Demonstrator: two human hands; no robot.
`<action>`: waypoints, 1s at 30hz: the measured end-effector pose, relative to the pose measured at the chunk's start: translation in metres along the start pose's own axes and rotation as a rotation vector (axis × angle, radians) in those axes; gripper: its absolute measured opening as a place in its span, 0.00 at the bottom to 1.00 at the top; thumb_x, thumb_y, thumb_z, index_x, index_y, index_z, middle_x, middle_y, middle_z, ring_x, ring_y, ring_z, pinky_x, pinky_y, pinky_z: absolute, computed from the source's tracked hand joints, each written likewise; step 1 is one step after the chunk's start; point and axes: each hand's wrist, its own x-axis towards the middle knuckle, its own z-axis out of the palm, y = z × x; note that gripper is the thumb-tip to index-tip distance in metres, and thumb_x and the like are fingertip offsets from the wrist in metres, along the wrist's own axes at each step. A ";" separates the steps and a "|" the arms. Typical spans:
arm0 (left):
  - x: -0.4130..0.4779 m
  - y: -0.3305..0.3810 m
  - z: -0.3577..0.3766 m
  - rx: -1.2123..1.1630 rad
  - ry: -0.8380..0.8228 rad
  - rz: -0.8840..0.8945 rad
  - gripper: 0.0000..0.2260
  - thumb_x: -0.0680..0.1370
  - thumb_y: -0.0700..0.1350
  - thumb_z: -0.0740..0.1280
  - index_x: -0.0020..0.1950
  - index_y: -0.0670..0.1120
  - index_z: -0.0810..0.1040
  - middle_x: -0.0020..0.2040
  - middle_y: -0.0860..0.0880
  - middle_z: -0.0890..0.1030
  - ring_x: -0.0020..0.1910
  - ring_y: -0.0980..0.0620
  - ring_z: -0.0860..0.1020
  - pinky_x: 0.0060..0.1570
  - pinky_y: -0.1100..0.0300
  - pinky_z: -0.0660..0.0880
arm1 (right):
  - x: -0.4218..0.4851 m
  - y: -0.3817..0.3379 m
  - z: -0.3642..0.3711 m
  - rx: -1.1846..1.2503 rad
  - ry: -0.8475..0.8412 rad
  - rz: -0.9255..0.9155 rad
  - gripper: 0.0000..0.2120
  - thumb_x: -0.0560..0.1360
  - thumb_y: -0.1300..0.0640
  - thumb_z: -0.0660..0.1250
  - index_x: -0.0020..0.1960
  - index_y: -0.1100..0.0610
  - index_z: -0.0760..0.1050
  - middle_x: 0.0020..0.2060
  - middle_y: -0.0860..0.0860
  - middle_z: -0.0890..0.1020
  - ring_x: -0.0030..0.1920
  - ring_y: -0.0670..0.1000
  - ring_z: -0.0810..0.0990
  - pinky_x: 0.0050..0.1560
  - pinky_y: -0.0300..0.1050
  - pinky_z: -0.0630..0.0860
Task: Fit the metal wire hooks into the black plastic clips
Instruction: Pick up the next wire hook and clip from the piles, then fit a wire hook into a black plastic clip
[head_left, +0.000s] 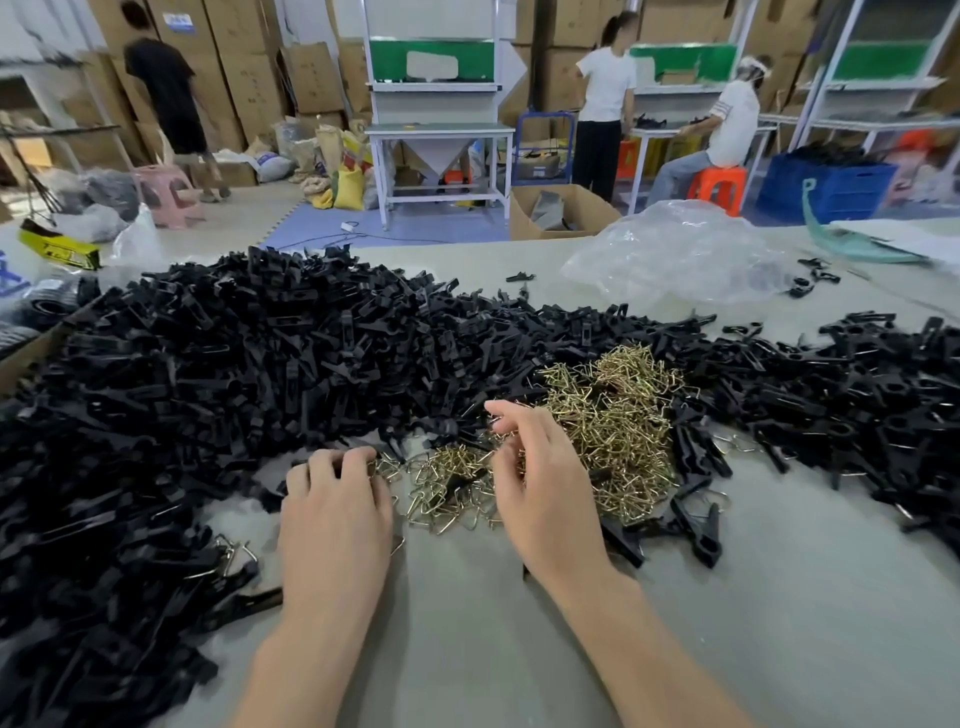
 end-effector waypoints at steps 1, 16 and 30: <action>0.001 -0.001 0.000 -0.024 0.014 0.007 0.13 0.79 0.43 0.69 0.62 0.41 0.80 0.55 0.40 0.79 0.54 0.38 0.73 0.55 0.45 0.72 | 0.000 0.000 0.001 0.004 -0.007 0.001 0.17 0.80 0.65 0.62 0.67 0.54 0.75 0.51 0.44 0.75 0.39 0.33 0.66 0.47 0.38 0.70; 0.013 -0.006 -0.006 -0.574 0.249 -0.133 0.04 0.84 0.48 0.61 0.53 0.49 0.72 0.48 0.50 0.75 0.41 0.52 0.74 0.44 0.55 0.68 | 0.001 0.000 -0.002 0.034 -0.018 0.008 0.17 0.80 0.65 0.62 0.66 0.53 0.76 0.51 0.42 0.74 0.38 0.31 0.67 0.46 0.26 0.64; 0.022 -0.006 -0.011 -1.033 0.170 -0.305 0.10 0.83 0.54 0.62 0.46 0.52 0.78 0.32 0.54 0.75 0.27 0.56 0.68 0.26 0.58 0.66 | -0.001 -0.005 -0.003 0.059 -0.073 0.000 0.17 0.80 0.65 0.62 0.66 0.52 0.76 0.52 0.44 0.76 0.41 0.37 0.71 0.45 0.29 0.67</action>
